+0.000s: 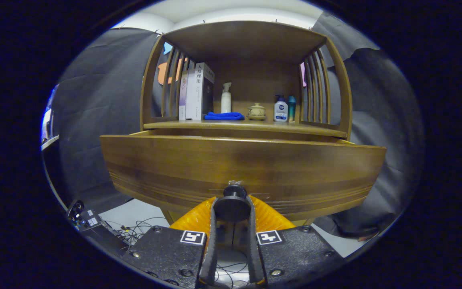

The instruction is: Pull open the drawer, take out the items inside it, and place them on the countertop above the cabinet.

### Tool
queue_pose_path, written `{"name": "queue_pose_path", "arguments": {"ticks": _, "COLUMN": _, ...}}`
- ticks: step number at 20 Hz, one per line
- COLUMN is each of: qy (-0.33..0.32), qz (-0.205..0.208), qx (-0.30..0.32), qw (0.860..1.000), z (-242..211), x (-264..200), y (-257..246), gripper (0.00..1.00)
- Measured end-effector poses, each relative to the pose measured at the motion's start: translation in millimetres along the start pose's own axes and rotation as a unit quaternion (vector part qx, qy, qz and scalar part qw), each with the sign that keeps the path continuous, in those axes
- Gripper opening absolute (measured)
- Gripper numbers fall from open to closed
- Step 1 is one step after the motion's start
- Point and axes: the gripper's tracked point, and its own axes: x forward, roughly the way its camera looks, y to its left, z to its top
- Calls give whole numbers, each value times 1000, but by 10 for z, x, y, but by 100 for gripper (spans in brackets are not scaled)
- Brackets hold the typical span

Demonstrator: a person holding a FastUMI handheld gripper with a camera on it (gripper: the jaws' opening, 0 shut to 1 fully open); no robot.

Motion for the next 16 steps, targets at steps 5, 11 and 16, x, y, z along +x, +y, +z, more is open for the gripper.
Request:
{"name": "queue_pose_path", "arguments": {"ticks": 5, "qy": -2, "qz": 2, "qx": 2, "qw": 1000, "z": 4, "x": -4, "y": 6, "gripper": 34}}
{"name": "queue_pose_path", "arguments": {"ticks": 11, "qy": 5, "qz": 0, "qx": 1, "qw": 1000, "z": 7, "x": 25, "y": -2, "gripper": 33}}
{"name": "queue_pose_path", "arguments": {"ticks": 16, "qy": 0, "qz": 5, "qx": -10, "qw": 1000, "z": -1, "x": -12, "y": -25, "gripper": 50}}
